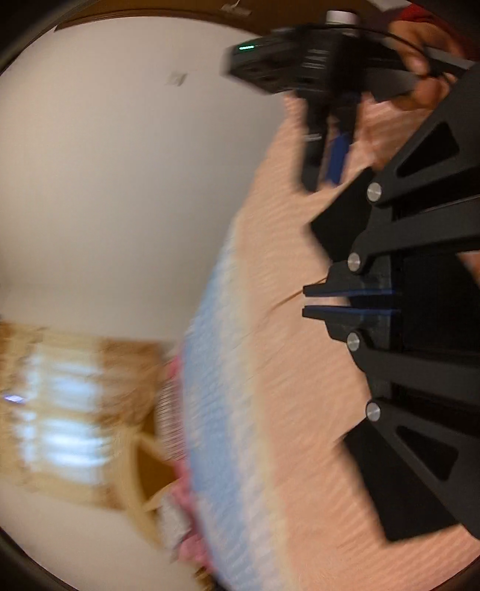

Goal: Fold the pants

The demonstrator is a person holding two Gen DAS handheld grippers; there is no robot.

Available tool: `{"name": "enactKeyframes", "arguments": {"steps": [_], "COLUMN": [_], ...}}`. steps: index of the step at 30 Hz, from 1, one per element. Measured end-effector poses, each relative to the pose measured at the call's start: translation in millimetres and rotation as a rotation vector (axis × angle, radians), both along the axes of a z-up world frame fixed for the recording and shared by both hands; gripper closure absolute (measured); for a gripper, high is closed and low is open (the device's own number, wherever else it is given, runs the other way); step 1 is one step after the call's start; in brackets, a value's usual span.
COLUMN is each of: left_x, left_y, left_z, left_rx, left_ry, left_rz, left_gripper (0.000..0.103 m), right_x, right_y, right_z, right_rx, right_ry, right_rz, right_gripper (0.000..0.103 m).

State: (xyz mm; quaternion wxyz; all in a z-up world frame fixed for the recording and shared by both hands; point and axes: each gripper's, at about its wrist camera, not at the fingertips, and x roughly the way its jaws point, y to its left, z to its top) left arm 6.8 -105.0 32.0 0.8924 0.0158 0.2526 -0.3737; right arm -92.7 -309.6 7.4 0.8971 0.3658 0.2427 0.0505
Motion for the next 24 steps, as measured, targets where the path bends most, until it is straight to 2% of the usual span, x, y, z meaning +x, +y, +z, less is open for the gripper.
{"name": "enactKeyframes", "arguments": {"steps": [2,4,7,9,10,12,15,19,20,23,24], "left_x": [6,14,21,29,32,28,36,44,45,47,47], "left_y": [7,25,70,107,123,141,165,180,184,196,201], "left_z": [-17,-23,-27,-29,-30,-37,-45,-52,-54,-57,-58], "left_rx": [0.032,0.059,0.076,0.066,0.068,0.081,0.089,0.047,0.044,0.051,0.057], "left_ry": [0.084,0.104,0.115,0.129,0.137,0.139,0.154,0.187,0.19,0.181,0.175], "left_rz": [-0.011,0.026,0.135,0.228,0.273,0.35,0.444,0.482,0.488,0.509,0.522], "left_gripper": [0.098,0.098,0.098,0.096,0.096,0.096,0.096,0.095,0.094,0.079,0.069], "right_x": [2,3,13,21,28,43,70,125,139,179,188], "right_y": [-1,6,20,32,42,56,83,126,135,160,166], "right_z": [-6,-10,-17,-19,-20,-19,-15,-12,-15,-37,-44], "right_rx": [0.014,0.004,-0.004,-0.004,0.004,0.001,-0.043,-0.158,-0.182,-0.265,-0.285], "right_ry": [0.012,0.004,0.003,-0.004,-0.004,0.005,0.005,0.028,0.042,0.137,0.167], "right_rz": [0.025,0.061,0.134,0.175,0.21,0.262,0.337,0.424,0.444,0.486,0.496], "right_gripper": [0.012,0.012,0.012,0.016,0.021,0.023,0.023,0.023,0.023,0.023,0.023]}}
